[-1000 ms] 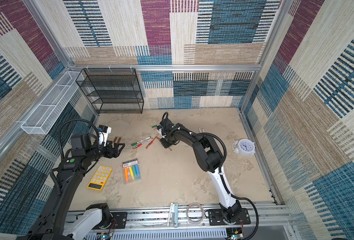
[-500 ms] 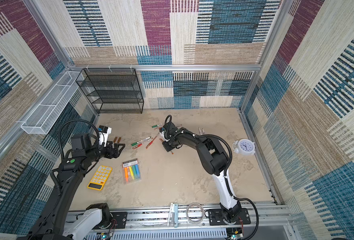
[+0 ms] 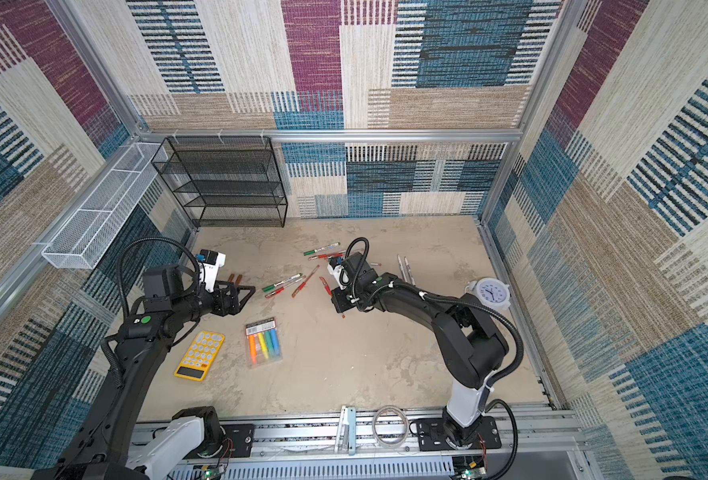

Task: Open the pen caps
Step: 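Lift the red pen with the right gripper toward the left gripper, then close the left gripper on the red pen cap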

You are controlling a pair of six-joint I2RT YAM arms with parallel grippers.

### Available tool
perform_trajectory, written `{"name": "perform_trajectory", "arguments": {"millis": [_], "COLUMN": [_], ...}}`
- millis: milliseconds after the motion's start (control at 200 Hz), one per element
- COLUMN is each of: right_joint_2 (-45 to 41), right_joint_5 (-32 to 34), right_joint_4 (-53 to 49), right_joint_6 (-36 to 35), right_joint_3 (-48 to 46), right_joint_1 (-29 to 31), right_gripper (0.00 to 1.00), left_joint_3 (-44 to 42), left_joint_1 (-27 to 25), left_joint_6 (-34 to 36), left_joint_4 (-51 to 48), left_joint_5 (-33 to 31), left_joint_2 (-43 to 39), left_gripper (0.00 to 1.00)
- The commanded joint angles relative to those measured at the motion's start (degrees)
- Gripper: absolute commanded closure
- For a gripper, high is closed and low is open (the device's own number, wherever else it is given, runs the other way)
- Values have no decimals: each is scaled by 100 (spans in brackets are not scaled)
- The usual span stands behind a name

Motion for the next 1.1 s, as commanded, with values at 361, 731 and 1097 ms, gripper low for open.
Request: {"name": "perform_trajectory", "arguments": {"millis": [361,731,1097], "right_joint_2": [-1183,-908,-589], "right_joint_5": [-97,166,270], "right_joint_4": [3859,4093,3724], "right_joint_6": [1615,1717,1484], "right_joint_3": [-1304,-1052,-616], "right_joint_1": [999,1585,1807], "right_gripper": [100,100,100], "left_joint_3": [-194,212,364], "left_joint_1": [-177,-596,-661], "left_joint_6": [-1845,-2550,-2305], "left_joint_4": [1258,1642,1433], "left_joint_5": [1957,2028,1674], "left_joint_2": [238,819,892], "left_gripper": [19,28,65]}}
